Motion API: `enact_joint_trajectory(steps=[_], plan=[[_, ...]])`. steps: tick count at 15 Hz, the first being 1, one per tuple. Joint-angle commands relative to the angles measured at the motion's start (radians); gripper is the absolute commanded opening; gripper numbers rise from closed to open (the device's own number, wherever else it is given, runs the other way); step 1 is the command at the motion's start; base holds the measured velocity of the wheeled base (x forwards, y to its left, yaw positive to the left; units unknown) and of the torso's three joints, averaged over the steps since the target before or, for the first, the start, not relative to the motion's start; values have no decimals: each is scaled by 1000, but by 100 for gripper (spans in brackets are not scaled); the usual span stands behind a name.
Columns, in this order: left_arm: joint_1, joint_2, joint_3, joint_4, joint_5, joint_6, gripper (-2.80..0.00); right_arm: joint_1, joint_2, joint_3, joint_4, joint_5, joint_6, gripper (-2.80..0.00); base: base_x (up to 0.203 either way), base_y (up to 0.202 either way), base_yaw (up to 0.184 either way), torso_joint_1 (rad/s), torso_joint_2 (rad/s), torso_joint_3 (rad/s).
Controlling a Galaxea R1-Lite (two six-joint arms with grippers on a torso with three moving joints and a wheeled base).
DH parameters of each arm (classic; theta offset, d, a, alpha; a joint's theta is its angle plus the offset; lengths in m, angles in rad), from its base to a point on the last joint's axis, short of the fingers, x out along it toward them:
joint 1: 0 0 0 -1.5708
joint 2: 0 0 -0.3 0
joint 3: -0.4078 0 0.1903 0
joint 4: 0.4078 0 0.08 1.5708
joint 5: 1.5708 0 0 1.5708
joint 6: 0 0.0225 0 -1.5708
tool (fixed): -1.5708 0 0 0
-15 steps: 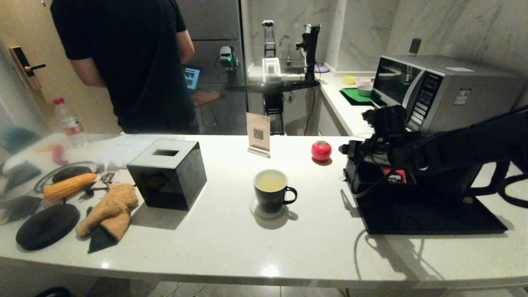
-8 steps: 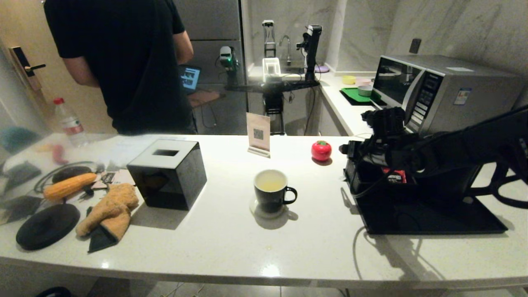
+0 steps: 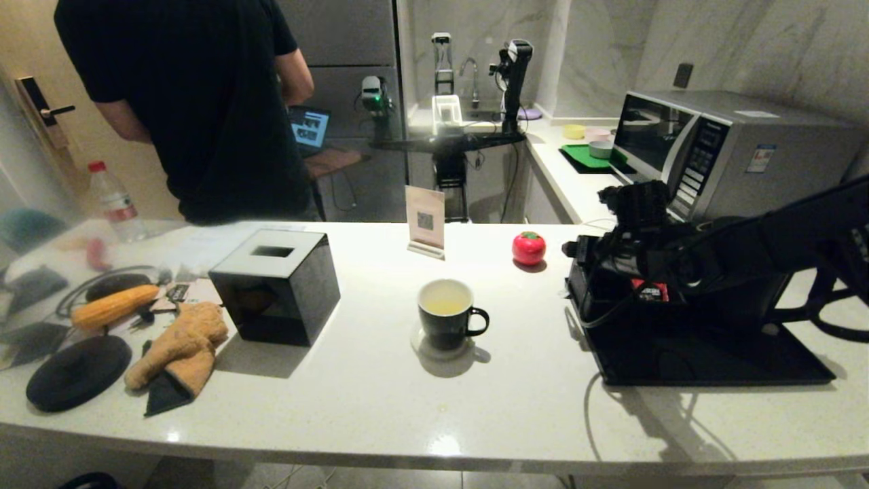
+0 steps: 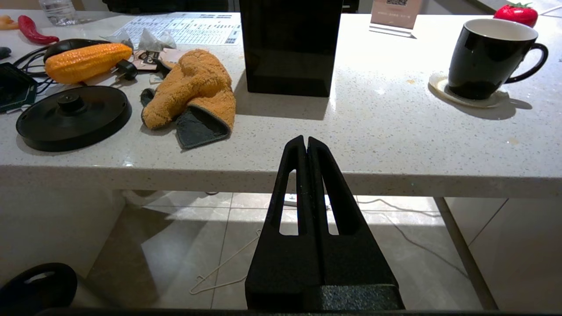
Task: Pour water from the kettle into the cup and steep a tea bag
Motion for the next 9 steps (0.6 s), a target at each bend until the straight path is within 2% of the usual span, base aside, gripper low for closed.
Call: enact_joint_trajectory(steps=[1,9], plan=[[0,0,0,0,0,0,-280,1,7,-1,-3,-2,2,0,0,0,0,0,0,0],[0,0,-1,0,0,0,-280,3,13,0,-5,-2,2,0,0,0,0,0,0,0]])
